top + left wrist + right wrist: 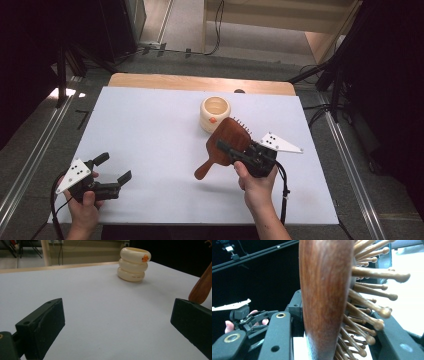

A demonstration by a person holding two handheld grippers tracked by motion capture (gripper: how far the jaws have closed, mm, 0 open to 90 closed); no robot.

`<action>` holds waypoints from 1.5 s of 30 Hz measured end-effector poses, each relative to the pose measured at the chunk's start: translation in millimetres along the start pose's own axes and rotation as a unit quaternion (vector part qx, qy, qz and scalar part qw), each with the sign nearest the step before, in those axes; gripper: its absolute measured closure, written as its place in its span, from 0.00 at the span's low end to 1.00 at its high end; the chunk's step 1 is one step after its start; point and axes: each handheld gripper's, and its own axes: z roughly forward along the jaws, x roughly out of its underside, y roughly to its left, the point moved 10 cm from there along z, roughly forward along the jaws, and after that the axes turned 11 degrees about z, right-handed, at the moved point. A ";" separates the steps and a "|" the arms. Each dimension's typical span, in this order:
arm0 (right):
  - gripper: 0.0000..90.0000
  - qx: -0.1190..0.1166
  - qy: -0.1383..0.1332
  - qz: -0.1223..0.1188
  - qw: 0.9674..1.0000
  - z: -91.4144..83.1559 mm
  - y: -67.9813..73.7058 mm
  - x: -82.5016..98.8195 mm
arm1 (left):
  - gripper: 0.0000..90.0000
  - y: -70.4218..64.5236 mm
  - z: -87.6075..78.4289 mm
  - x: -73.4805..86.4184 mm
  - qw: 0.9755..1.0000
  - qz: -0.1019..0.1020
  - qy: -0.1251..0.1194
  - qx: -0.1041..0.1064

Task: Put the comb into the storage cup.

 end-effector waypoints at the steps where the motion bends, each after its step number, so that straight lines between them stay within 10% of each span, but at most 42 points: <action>1: 0.59 0.000 -0.001 -0.001 1.000 0.0 -0.1 -1.2 | 0.00 1.1 -0.8 0.6 1.000 -0.001 0.000 -0.001; 45: 0.59 0.015 -0.024 -0.029 0.999 6.0 -0.7 -45.1 | 0.00 5.5 -1.7 5.1 1.000 -0.014 -0.012 -0.003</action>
